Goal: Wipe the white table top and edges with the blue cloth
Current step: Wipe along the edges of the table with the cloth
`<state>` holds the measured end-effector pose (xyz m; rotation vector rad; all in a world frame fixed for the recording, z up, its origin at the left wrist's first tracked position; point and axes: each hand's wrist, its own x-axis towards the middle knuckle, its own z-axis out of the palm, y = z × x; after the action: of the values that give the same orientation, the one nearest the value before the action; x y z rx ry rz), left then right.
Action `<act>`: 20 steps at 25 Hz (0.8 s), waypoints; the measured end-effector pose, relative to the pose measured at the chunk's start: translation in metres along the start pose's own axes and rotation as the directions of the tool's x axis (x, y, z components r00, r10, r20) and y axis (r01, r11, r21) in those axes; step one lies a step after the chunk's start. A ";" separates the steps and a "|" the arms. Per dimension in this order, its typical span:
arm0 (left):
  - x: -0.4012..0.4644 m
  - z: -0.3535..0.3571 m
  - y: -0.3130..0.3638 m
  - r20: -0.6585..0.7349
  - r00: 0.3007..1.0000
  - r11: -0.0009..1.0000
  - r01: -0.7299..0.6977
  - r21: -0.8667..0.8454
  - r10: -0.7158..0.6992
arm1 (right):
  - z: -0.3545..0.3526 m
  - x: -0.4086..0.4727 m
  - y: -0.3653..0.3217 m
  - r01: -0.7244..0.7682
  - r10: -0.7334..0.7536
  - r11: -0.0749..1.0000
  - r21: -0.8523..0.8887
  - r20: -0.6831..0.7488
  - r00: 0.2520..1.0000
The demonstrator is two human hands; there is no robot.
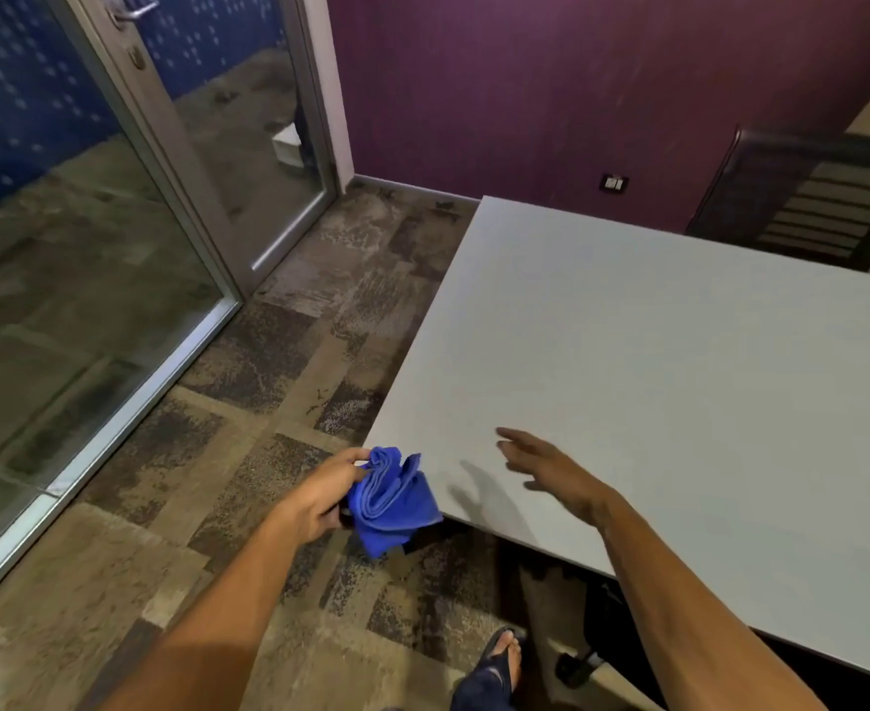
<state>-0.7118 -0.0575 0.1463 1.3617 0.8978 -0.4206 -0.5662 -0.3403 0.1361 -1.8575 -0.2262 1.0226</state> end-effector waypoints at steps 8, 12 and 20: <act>-0.056 -0.004 -0.024 0.200 0.980 0.955 0.045 -0.294 0.015 | 0.096 -0.068 -0.041 0.326 -0.231 0.928 -0.179 0.409 0.883; -0.078 -0.009 -0.037 0.323 0.941 0.977 -0.031 -0.209 0.100 | 0.125 -0.082 -0.037 0.370 -0.335 0.909 -0.189 0.196 0.922; -0.107 -0.012 -0.077 0.334 0.895 0.953 -0.250 -0.170 0.295 | 0.140 -0.089 -0.008 0.174 -0.100 0.937 0.303 -0.247 0.964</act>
<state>-0.8376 -0.0861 0.1775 1.2251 0.4167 -0.3719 -0.7226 -0.2924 0.1664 -1.6167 -0.0464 0.6950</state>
